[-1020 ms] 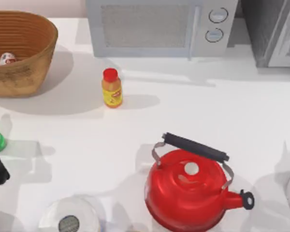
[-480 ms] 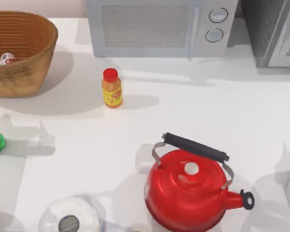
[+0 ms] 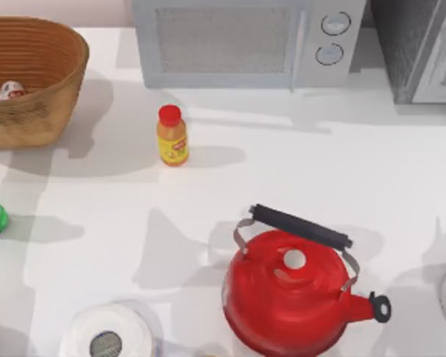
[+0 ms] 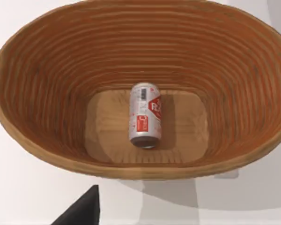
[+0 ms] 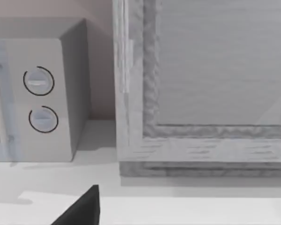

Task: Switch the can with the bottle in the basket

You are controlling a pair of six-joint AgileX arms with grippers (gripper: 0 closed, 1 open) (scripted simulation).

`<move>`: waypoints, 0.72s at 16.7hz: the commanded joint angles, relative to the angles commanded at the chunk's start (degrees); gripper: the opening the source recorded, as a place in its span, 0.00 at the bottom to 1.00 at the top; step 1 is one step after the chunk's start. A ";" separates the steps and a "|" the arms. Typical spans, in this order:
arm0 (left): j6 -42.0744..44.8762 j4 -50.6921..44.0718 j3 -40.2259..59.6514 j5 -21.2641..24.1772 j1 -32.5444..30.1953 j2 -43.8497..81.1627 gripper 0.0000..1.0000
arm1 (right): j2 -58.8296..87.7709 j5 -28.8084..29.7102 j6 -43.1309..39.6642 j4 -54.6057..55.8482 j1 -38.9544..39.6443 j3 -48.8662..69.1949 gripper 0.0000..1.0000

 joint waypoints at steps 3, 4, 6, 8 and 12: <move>0.80 -9.91 17.48 0.54 0.54 18.09 1.00 | 0.00 0.00 0.00 0.00 0.00 0.00 1.00; 1.07 -13.12 23.13 0.71 0.72 23.93 1.00 | 0.00 0.00 0.00 0.00 0.00 0.00 1.00; 1.62 -19.29 33.96 1.03 1.06 35.12 1.00 | 0.00 0.00 0.00 0.00 0.00 0.00 1.00; 2.14 -24.95 43.88 1.30 1.38 45.35 1.00 | 0.00 0.00 0.00 0.00 0.00 0.00 1.00; 3.05 -34.20 59.97 1.70 1.90 61.91 1.00 | 0.00 0.00 0.00 0.00 0.00 0.00 1.00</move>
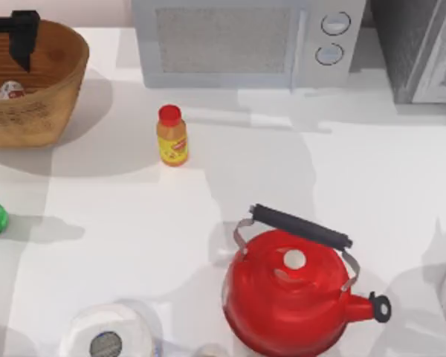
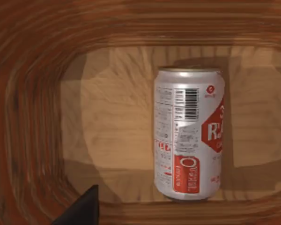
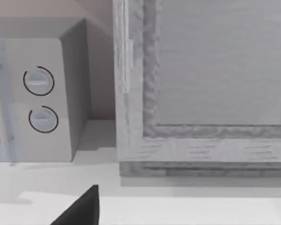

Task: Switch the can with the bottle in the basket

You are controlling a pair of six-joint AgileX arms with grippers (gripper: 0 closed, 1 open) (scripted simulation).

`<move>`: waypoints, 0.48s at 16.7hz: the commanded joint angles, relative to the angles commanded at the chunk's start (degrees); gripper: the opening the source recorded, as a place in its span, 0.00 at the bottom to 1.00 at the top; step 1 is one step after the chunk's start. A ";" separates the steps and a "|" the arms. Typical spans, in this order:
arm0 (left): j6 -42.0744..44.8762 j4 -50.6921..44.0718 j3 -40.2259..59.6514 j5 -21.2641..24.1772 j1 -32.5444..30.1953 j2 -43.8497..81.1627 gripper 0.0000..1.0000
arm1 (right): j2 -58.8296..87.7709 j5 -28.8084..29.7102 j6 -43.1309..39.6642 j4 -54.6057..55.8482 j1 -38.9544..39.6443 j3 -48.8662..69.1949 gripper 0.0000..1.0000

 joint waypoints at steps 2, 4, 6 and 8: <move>0.34 -3.25 5.55 0.12 0.20 5.74 1.00 | 0.00 0.00 0.00 0.00 0.00 0.00 1.00; 0.57 -5.32 9.05 0.19 0.33 9.39 1.00 | 0.00 0.00 0.00 0.00 0.00 0.00 1.00; 0.65 -6.02 10.23 0.21 0.38 10.63 1.00 | 0.00 0.00 0.00 0.00 0.00 0.00 1.00; 0.65 -6.02 10.23 0.21 0.38 10.63 1.00 | 0.00 0.00 0.00 0.00 0.00 0.00 1.00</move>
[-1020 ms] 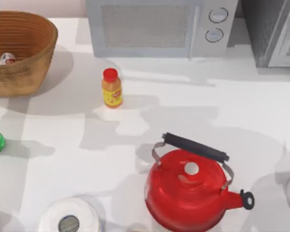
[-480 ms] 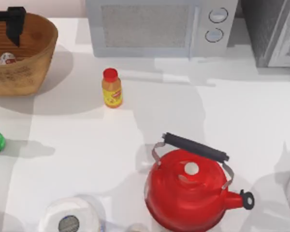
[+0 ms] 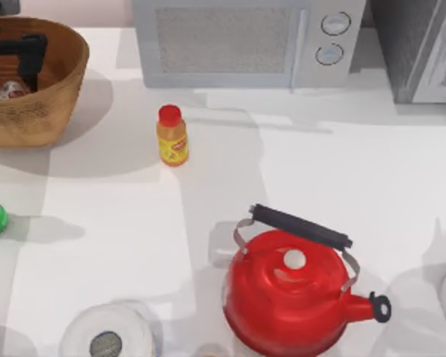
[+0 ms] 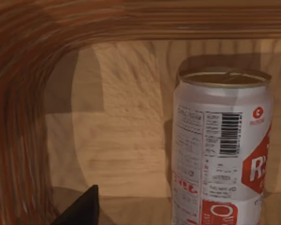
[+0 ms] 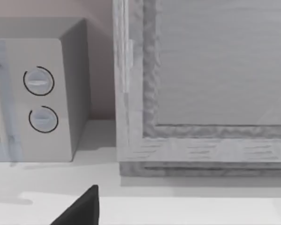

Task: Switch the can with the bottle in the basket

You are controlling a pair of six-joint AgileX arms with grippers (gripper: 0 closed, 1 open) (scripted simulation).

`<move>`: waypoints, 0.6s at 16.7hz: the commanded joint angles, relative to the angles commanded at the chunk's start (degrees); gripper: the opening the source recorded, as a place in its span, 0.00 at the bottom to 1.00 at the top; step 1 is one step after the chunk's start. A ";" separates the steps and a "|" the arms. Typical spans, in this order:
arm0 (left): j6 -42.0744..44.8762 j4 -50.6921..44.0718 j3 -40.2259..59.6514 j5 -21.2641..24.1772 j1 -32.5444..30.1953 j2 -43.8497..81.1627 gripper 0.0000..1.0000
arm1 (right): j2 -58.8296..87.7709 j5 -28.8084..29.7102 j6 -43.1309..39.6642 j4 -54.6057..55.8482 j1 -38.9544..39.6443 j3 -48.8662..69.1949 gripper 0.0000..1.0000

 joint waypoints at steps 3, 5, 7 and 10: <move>-0.06 0.29 -0.33 -0.02 -0.33 0.06 1.00 | 0.00 0.00 0.00 0.00 0.00 0.00 1.00; -0.22 2.27 -2.20 -0.02 -0.23 0.09 1.00 | 0.00 0.00 0.00 0.00 0.00 0.00 1.00; -0.29 5.54 -5.29 -0.02 -0.27 0.23 1.00 | 0.00 0.00 0.00 0.00 0.00 0.00 1.00; -0.35 10.81 -10.07 -0.03 -0.35 0.69 1.00 | 0.00 0.00 0.00 0.00 0.00 0.00 1.00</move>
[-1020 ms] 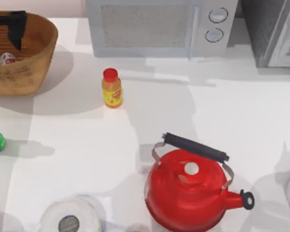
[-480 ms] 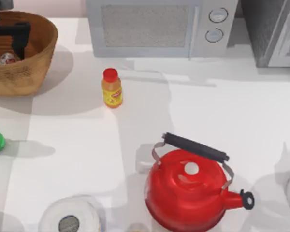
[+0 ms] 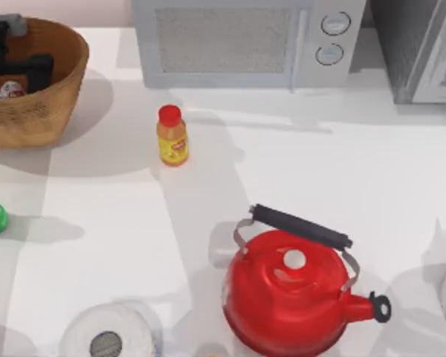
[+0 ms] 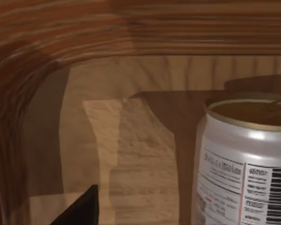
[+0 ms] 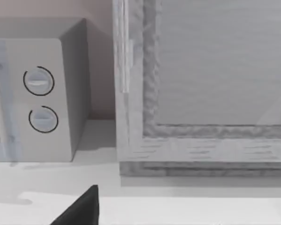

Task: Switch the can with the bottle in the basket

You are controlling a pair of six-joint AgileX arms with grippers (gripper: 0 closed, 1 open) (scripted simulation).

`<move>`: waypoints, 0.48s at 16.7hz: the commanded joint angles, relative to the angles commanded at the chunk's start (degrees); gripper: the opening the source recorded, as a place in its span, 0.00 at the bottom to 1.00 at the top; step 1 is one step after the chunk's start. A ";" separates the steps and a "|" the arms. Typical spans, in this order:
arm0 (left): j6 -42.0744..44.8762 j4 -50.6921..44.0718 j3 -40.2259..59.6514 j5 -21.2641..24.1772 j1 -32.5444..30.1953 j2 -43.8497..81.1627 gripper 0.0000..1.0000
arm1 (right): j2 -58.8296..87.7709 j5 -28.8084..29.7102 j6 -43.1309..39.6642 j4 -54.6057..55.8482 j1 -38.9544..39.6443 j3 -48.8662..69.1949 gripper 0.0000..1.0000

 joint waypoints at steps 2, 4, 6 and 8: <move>-0.02 1.90 -1.75 0.00 -0.03 0.18 1.00 | 0.00 0.00 0.00 0.00 0.00 0.00 1.00; -0.02 2.00 -1.84 0.00 -0.03 0.19 1.00 | 0.00 0.00 0.00 0.00 0.00 0.00 1.00; -0.02 2.00 -1.84 0.00 -0.03 0.19 1.00 | 0.00 0.00 0.00 0.00 0.00 0.00 1.00; -0.02 2.00 -1.84 0.00 -0.03 0.19 0.85 | 0.00 0.00 0.00 0.00 0.00 0.00 1.00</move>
